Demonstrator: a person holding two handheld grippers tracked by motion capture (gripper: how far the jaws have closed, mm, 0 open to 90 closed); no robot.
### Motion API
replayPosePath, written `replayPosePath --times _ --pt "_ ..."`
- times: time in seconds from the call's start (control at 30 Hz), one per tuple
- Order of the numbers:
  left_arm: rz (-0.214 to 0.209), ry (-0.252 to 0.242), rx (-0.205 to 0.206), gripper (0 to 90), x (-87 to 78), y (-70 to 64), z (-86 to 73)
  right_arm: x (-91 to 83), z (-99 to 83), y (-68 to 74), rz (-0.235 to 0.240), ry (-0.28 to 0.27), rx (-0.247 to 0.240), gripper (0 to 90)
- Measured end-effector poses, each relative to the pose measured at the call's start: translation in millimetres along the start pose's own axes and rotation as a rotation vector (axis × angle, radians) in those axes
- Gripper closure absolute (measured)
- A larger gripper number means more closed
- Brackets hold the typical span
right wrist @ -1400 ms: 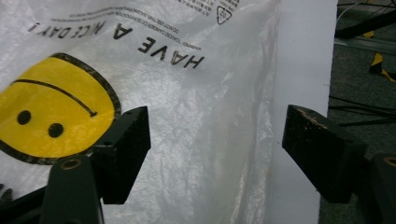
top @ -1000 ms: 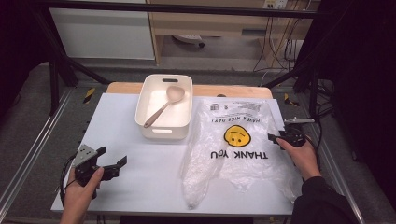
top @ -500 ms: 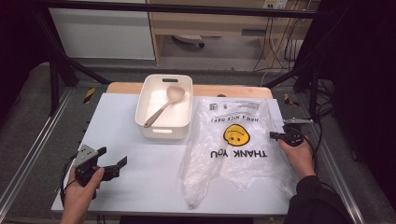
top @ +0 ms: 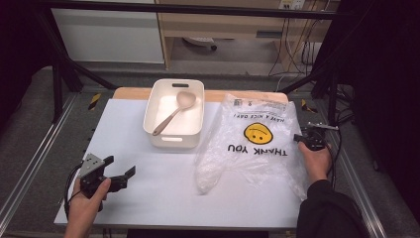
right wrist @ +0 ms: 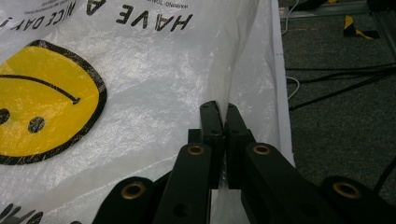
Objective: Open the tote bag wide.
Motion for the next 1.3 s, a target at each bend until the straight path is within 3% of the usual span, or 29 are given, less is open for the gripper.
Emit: replayPosePath --times 0.23,0.5,0.63,0.8,1.3 --pt "0.012 -0.012 0.010 8.0 -1.0 1.6 1.8 -16.8 -0.7 15.9 0.048 -0.014 -0.032 78.4" --pt "0.022 -0.027 0.010 7.6 -3.8 3.2 3.5 -43.4 5.2 37.5 0.065 -0.028 -0.127 36.8" --pt "0.018 -0.028 0.008 7.5 -3.6 2.8 3.7 -57.5 7.2 53.0 0.050 -0.065 -0.187 24.1" --pt "0.013 -0.027 0.006 7.5 -3.4 1.4 3.3 -68.4 1.9 74.7 0.066 -0.099 -0.215 17.9" --pt "0.009 -0.034 0.007 7.5 -3.7 0.3 4.1 -71.1 -16.8 152.4 0.206 -0.050 -0.318 9.9"
Point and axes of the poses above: each handheld gripper's, and its own axes: x roughly forward along the jaws, z roughly out of its top, y roughly to its left, the point moved 10 cm from there along x, roughly forward along the jaws, and after that the axes turned 12 degrees about -x, right-handed, at the moved point
